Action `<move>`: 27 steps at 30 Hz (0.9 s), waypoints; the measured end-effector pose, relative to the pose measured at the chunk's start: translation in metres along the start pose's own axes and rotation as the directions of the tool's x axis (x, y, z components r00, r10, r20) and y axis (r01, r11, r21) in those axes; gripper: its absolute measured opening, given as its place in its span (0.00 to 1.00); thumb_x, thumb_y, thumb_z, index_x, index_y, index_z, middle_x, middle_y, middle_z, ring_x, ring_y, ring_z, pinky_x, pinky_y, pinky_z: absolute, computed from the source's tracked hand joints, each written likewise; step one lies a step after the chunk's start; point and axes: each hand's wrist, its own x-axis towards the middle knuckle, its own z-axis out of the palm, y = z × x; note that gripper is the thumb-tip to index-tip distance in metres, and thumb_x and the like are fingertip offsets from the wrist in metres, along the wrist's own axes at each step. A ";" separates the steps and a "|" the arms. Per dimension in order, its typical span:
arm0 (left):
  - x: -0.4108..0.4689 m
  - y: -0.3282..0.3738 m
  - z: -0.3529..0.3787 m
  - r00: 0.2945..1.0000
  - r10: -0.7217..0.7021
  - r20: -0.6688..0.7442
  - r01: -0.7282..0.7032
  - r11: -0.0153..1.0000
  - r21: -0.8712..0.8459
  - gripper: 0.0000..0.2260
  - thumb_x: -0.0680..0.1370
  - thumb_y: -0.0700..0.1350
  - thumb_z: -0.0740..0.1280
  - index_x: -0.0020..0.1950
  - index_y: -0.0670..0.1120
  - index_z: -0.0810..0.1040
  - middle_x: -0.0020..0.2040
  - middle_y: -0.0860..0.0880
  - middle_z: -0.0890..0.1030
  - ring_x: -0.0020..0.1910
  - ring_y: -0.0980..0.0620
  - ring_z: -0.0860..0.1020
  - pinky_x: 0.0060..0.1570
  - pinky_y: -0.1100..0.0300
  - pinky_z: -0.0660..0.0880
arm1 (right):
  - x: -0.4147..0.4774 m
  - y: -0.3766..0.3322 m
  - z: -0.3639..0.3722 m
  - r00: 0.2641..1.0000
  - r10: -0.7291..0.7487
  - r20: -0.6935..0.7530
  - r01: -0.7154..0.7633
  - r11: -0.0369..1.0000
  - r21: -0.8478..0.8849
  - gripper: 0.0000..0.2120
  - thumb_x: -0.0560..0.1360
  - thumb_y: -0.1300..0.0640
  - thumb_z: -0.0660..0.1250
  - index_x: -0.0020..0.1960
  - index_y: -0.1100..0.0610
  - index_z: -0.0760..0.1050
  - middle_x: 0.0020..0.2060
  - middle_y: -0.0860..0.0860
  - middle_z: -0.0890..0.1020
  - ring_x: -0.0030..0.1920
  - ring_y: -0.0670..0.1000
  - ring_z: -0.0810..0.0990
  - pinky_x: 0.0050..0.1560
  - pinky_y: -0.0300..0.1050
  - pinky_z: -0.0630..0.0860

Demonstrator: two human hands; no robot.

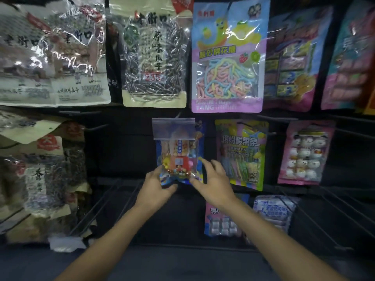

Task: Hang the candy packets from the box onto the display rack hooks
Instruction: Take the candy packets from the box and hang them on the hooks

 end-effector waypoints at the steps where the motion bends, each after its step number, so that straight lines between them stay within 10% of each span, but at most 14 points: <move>1: -0.012 0.004 -0.003 0.999 0.015 0.046 -0.020 0.994 0.103 0.28 0.73 0.63 0.75 0.71 0.61 0.72 0.67 0.57 0.77 0.64 0.59 0.78 0.64 0.47 0.78 | -0.012 -0.002 -0.005 1.000 -0.024 0.018 0.025 0.998 -0.054 0.39 0.81 0.38 0.66 0.85 0.47 0.54 0.84 0.54 0.53 0.84 0.56 0.51 0.82 0.53 0.58; 6: -0.084 0.026 -0.015 0.986 0.063 0.155 -0.128 0.878 0.461 0.44 0.74 0.75 0.61 0.84 0.58 0.54 0.82 0.50 0.59 0.81 0.48 0.60 0.73 0.49 0.67 | -0.083 -0.009 -0.031 0.981 -0.142 0.132 0.179 0.926 -0.332 0.40 0.81 0.32 0.60 0.86 0.44 0.49 0.86 0.53 0.47 0.85 0.54 0.40 0.84 0.55 0.47; 13: -0.190 0.016 -0.017 0.955 0.056 0.290 -0.212 0.812 0.543 0.47 0.68 0.81 0.44 0.84 0.63 0.49 0.85 0.54 0.48 0.85 0.50 0.48 0.82 0.47 0.55 | -0.183 0.002 -0.041 0.936 -0.127 0.329 0.271 0.856 -0.440 0.43 0.79 0.26 0.53 0.86 0.42 0.42 0.86 0.52 0.44 0.85 0.54 0.39 0.83 0.55 0.36; 19: -0.284 -0.021 -0.006 0.917 0.008 0.400 -0.227 0.834 0.503 0.42 0.73 0.79 0.50 0.84 0.61 0.57 0.84 0.52 0.57 0.82 0.48 0.59 0.77 0.46 0.65 | -0.268 0.031 -0.023 0.866 -0.070 0.495 0.282 0.886 -0.368 0.46 0.72 0.23 0.41 0.85 0.41 0.43 0.85 0.49 0.50 0.84 0.51 0.47 0.84 0.53 0.39; 27: -0.372 -0.087 0.013 0.861 -0.052 0.505 -0.304 0.743 0.596 0.33 0.75 0.66 0.61 0.76 0.50 0.68 0.67 0.45 0.80 0.60 0.41 0.82 0.54 0.44 0.83 | -0.358 0.077 0.035 0.727 0.127 0.675 0.133 0.938 -0.320 0.33 0.82 0.35 0.61 0.83 0.45 0.59 0.77 0.49 0.66 0.78 0.54 0.65 0.76 0.49 0.62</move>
